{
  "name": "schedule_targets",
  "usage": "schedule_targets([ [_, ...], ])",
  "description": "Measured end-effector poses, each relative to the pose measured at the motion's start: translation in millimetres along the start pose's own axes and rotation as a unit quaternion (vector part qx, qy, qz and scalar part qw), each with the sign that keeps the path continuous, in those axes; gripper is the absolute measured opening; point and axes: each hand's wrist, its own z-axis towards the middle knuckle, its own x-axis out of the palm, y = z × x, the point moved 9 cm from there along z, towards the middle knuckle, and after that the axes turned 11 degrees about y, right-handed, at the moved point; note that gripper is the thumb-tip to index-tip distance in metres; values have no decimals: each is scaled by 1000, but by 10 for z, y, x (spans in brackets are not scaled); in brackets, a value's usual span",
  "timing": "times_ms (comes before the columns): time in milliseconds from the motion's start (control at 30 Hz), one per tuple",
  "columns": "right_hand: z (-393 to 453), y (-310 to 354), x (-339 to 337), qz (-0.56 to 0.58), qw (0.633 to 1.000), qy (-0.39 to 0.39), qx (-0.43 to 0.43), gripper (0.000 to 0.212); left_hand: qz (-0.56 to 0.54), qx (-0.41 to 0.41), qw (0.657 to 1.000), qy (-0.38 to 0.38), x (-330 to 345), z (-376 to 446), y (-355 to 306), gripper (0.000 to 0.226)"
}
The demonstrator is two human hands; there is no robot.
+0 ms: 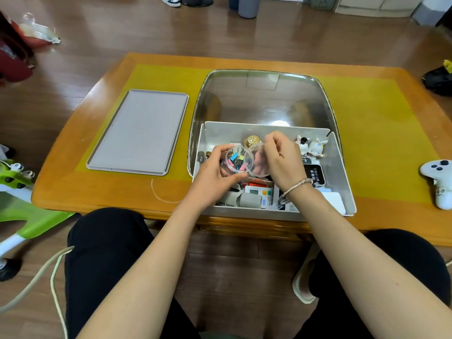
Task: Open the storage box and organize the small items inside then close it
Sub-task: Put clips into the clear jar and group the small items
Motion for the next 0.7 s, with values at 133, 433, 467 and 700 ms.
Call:
schedule_targets([
  [133, 69, -51, 71, 105, 994, 9, 14, 24, 7, -3, 1000, 3, -1, -4, 10, 65],
  [433, 126, -153, 115, 25, 999, 43, 13, 8, -45, 18, 999, 17, 14, -25, -76, 62],
  [467, 125, -159, 112, 12, 999, 40, 16, 8, -56, 20, 998, 18, 16, -28, -84, 61],
  [700, 76, -370, 361, 135, 978, 108, 120, 24, -121, 36, 992, 25, 16, -37, -137, 61],
])
